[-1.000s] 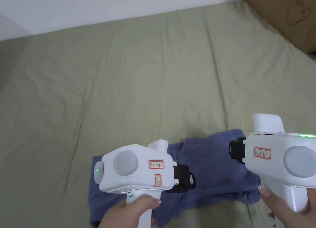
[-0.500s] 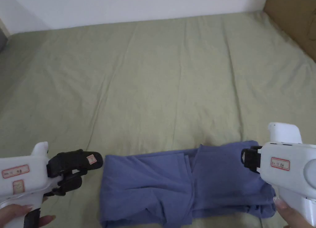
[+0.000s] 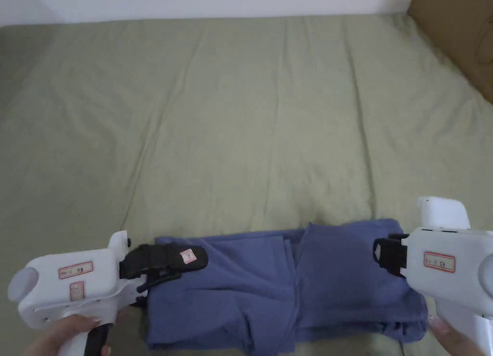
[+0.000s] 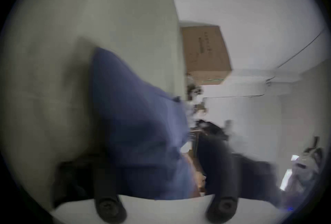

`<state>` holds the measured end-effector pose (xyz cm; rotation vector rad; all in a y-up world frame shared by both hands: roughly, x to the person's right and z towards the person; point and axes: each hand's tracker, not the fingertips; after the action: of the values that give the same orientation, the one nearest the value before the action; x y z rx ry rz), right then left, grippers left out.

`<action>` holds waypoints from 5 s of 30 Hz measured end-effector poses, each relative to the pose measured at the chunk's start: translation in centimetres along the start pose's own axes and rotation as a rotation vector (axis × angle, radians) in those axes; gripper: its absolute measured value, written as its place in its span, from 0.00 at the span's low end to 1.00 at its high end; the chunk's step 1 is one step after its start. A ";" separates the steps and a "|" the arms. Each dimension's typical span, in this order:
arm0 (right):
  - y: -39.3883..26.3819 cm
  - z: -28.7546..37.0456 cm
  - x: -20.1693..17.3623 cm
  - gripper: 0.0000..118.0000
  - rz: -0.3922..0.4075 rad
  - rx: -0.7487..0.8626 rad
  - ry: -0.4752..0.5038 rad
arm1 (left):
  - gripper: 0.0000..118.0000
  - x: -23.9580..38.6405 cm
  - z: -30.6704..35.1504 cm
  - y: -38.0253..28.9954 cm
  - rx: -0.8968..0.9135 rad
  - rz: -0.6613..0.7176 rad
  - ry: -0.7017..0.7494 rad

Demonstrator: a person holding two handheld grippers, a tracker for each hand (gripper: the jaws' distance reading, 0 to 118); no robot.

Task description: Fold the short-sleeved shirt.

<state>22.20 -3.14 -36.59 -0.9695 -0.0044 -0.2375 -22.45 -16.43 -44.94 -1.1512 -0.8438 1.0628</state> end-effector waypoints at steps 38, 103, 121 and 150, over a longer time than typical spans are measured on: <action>-0.4 2.8 2.7 0.00 -0.068 0.069 0.112 | 0.92 15.3 -15.9 -3.3 -0.149 -0.325 0.601; -1.8 -9.0 -3.7 0.00 -0.119 -0.328 0.371 | 0.00 11.7 2.8 -7.5 0.353 -0.428 1.108; -1.0 -8.4 -3.1 0.00 0.018 -0.353 0.256 | 1.00 5.2 -5.3 0.1 0.006 -0.160 0.250; -0.4 -2.3 -24.8 0.00 0.166 -0.109 0.194 | 0.22 8.9 15.5 0.4 0.151 -0.413 0.753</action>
<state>-2.25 -0.37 -40.29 -1.0464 0.2685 -0.1796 -34.32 -3.41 -41.85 -1.0700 -0.3622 0.2930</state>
